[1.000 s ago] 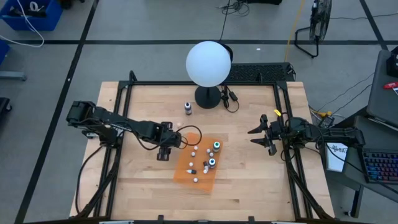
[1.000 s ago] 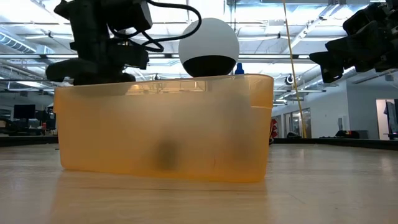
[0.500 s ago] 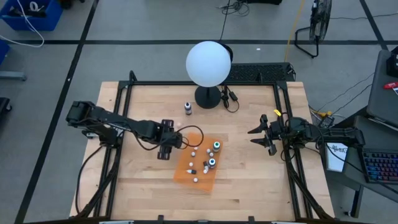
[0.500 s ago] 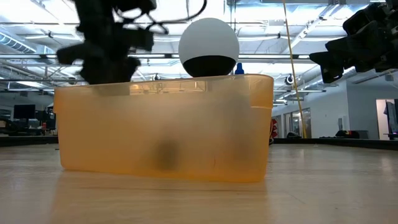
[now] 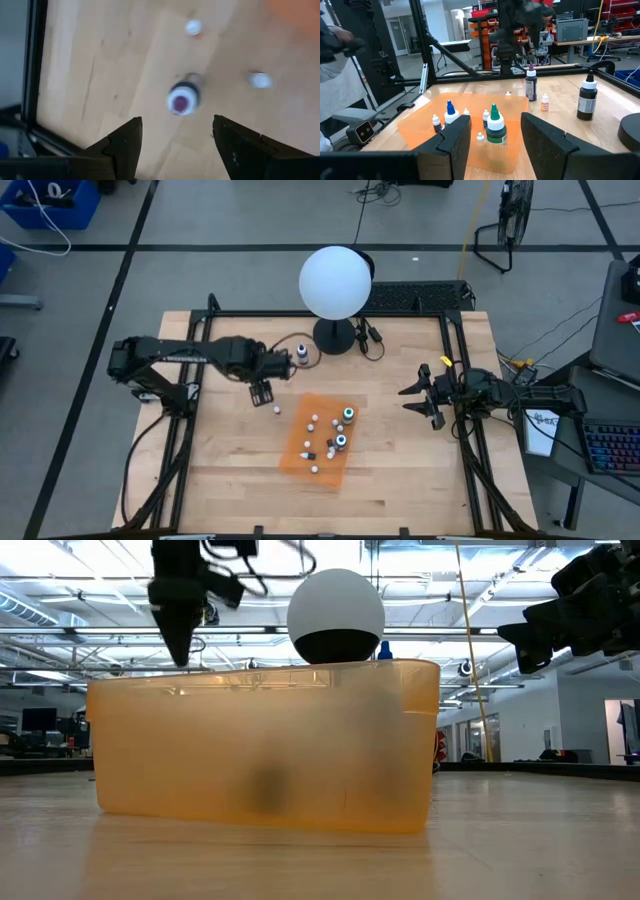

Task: Pick & Place food coloring
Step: Put the large purple food coloring bottle into the orange bin

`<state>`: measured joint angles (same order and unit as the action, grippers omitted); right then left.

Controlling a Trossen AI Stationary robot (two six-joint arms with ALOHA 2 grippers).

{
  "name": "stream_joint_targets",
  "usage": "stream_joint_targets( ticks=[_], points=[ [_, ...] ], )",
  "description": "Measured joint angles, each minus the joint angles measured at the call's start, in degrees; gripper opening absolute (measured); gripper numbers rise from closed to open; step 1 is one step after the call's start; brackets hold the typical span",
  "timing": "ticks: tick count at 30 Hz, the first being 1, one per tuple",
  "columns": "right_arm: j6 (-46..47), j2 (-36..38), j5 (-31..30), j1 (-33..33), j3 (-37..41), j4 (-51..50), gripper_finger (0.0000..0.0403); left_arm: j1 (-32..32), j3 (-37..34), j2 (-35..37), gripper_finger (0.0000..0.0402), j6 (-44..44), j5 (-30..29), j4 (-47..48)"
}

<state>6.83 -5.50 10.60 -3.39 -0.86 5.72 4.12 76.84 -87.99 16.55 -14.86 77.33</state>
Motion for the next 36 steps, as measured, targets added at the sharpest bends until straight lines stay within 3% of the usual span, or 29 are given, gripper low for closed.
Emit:
stream_joint_targets(
  ticks=[4,8,15,26,36],
  points=[
    [0.0,0.0,0.0,0.0,0.0,0.0,0.0165,3.9,-3.8,0.0,0.0243,-0.6,0.8,-2.5],
    [0.0,0.0,0.0,0.0,0.0,0.0,0.0166,6.4,-7.8,-0.1,0.0243,-4.6,6.5,-8.3],
    [0.0,0.0,0.0,0.0,0.0,0.0,0.0166,8.6,-13.3,0.0,0.0243,-7.8,10.2,-14.6],
    [0.0,0.0,0.0,0.0,0.0,0.0,0.0166,8.7,-22.8,0.0,0.0243,-9.0,13.3,-25.6],
    [0.0,0.0,0.0,0.0,0.0,0.0,0.0165,8.7,-23.7,0.0,0.0243,-10.3,12.2,-28.1]
  ],
)
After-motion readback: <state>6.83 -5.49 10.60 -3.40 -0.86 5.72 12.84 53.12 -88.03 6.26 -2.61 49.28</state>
